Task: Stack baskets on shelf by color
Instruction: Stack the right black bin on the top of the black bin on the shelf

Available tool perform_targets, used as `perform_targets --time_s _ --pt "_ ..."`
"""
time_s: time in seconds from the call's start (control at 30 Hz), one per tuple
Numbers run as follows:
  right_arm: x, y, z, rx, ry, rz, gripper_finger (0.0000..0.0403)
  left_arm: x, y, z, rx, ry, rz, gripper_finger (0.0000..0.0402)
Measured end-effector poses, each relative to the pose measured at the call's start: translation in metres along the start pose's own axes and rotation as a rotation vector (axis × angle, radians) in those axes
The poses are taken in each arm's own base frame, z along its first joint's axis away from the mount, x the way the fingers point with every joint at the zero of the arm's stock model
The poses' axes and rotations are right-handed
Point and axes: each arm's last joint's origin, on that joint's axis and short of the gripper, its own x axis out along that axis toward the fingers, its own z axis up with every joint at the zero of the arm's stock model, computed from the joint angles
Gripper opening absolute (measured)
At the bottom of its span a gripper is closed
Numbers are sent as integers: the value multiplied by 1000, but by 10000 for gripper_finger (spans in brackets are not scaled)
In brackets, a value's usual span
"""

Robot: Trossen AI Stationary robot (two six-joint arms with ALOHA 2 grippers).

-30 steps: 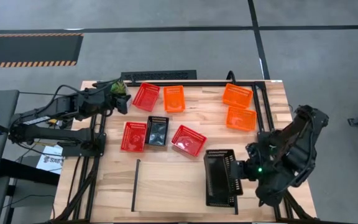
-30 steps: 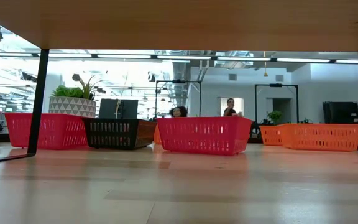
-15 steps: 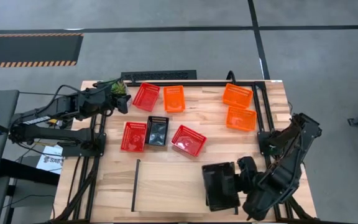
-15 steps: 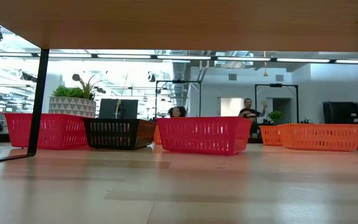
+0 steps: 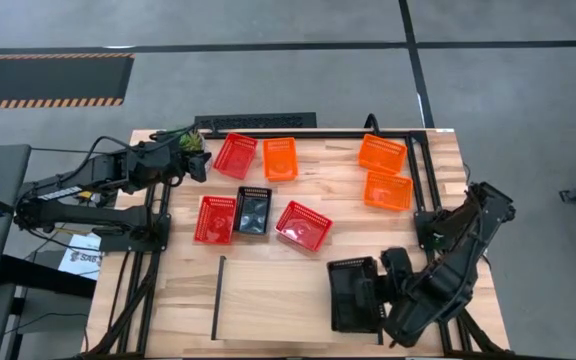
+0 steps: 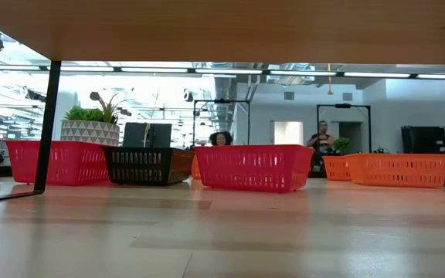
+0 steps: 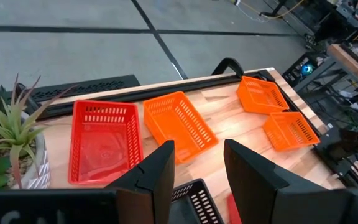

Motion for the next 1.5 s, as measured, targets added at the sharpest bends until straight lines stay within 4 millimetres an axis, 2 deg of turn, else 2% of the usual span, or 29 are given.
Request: perform_targets --time_s 0.33,0.7,1.1,1.37,1.5 --pt "0 0 0 -6 -1 2 12 0 0 0 -23 -1 -1 126" --pt "3 4 5 3 -7 1 81 0 -1 1 -30 -5 -15 126" --pt "3 7 6 13 4 19 87 0 -1 1 -30 -3 -17 126" --pt "-19 14 12 -11 45 88 88 0 -1 1 -30 -2 -18 126" --pt "-22 12 14 -24 47 65 87 0 -1 1 -30 -2 -18 126"
